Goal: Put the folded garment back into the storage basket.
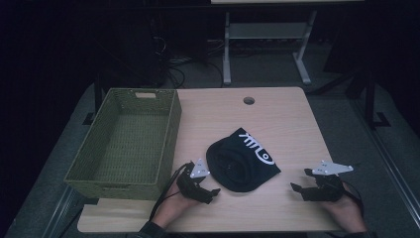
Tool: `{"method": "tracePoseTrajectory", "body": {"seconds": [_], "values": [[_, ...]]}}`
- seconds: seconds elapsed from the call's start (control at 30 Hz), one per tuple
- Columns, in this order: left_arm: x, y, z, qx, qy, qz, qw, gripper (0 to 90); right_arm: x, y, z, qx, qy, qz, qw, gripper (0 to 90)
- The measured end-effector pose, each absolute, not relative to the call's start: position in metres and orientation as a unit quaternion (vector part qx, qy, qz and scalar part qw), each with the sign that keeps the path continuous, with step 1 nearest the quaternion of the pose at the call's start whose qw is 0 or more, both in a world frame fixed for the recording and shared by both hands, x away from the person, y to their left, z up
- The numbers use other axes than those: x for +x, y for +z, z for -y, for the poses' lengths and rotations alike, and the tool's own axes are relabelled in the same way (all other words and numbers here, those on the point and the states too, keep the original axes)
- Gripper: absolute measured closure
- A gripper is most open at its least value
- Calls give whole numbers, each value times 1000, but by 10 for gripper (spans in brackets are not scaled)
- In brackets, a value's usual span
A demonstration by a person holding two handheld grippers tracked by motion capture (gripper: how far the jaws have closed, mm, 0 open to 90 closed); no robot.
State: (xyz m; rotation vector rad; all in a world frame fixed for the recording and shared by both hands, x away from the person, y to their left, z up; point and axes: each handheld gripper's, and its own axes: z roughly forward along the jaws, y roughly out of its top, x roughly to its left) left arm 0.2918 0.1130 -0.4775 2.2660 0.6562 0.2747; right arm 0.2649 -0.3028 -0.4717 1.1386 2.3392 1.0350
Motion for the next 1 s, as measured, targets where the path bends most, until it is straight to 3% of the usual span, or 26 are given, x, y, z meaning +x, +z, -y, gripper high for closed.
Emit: {"method": "tracePoseTrajectory", "body": {"seconds": [0.23,1.0], "values": [[293,-472,-110,896,110,-252,350,134,266,-480,301,409,351,-826,167,143],[324,-432,-77,916,76,-241,313,159,266,-482,300,410,359,-823,159,130]]}}
